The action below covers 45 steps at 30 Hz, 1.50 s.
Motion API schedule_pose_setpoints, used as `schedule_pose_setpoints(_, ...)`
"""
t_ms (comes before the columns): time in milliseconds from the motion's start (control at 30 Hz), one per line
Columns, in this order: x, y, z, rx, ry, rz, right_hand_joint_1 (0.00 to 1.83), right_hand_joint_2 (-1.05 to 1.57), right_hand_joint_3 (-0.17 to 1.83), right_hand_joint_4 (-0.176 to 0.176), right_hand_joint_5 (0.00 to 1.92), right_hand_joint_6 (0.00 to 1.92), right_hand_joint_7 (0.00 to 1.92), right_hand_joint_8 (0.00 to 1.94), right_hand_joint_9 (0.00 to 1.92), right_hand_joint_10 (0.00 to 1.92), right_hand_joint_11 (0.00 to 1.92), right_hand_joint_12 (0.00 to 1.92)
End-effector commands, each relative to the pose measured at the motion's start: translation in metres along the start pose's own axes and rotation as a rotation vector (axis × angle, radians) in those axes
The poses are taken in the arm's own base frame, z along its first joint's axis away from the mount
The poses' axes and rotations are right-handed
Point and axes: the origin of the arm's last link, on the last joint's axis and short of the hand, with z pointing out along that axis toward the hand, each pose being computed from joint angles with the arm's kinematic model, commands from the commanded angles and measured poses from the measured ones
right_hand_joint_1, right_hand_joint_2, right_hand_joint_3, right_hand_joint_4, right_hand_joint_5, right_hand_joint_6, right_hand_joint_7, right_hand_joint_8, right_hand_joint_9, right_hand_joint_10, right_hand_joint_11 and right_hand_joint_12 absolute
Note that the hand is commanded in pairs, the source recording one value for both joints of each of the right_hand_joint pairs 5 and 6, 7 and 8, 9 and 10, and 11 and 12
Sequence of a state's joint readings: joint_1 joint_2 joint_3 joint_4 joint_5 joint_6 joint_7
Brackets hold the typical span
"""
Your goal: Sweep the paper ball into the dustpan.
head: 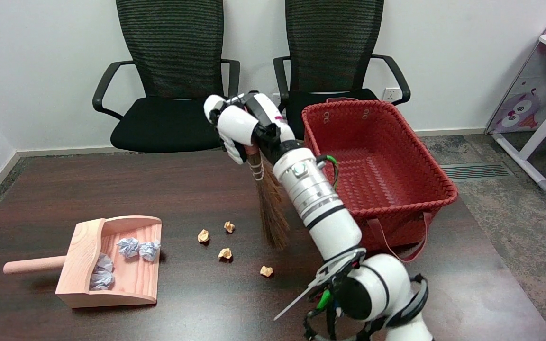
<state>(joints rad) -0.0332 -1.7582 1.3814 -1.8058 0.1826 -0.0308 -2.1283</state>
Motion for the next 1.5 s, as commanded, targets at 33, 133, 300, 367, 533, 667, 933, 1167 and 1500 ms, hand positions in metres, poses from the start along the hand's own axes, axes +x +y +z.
schedule_pose_setpoints(33, -0.037, -0.003, -0.027, -0.05, 0.113, -0.199, 0.52, 1.14, 0.96, 0.025, 1.92, 1.92, 1.92, 1.92, 1.92, 1.92, 1.92, 1.92)
schedule_pose_setpoints(133, -0.036, -0.004, -0.033, -0.058, 0.124, -0.181, 0.52, 1.15, 0.95, 0.026, 1.92, 1.92, 1.92, 1.92, 1.92, 1.92, 1.92, 1.92)
schedule_pose_setpoints(300, -0.042, -0.005, -0.045, -0.064, 0.127, -0.155, 0.52, 1.16, 0.95, 0.027, 1.92, 1.92, 1.92, 1.92, 1.92, 1.92, 1.92, 1.92)
schedule_pose_setpoints(367, -0.046, -0.002, -0.051, -0.077, 0.125, -0.132, 0.52, 1.16, 0.95, 0.027, 1.92, 1.92, 1.92, 1.92, 1.92, 1.92, 1.92, 1.92)
schedule_pose_setpoints(533, -0.053, 0.008, -0.062, -0.113, 0.12, -0.123, 0.52, 1.17, 0.94, 0.027, 1.92, 1.92, 1.92, 1.92, 1.92, 1.92, 1.92, 1.92)
schedule_pose_setpoints(667, -0.059, 0.015, -0.065, -0.133, 0.106, -0.132, 0.5, 1.2, 0.94, 0.028, 1.92, 1.92, 1.92, 1.92, 1.92, 1.92, 1.92, 1.92)
schedule_pose_setpoints(933, -0.068, 0.039, -0.067, -0.153, 0.075, -0.241, 0.49, 1.21, 0.94, 0.03, 1.92, 1.92, 1.92, 1.92, 1.92, 1.92, 1.92, 1.92)
schedule_pose_setpoints(1167, -0.071, 0.062, -0.061, -0.178, 0.034, -0.304, 0.49, 1.22, 0.95, 0.03, 1.92, 1.92, 1.92, 1.92, 1.92, 1.92, 1.92, 1.92)
schedule_pose_setpoints(1500, -0.092, 0.075, -0.046, -0.11, -0.06, -0.287, 0.48, 1.21, 0.99, 0.026, 1.92, 1.92, 1.92, 1.92, 1.92, 1.92, 1.92, 1.92)
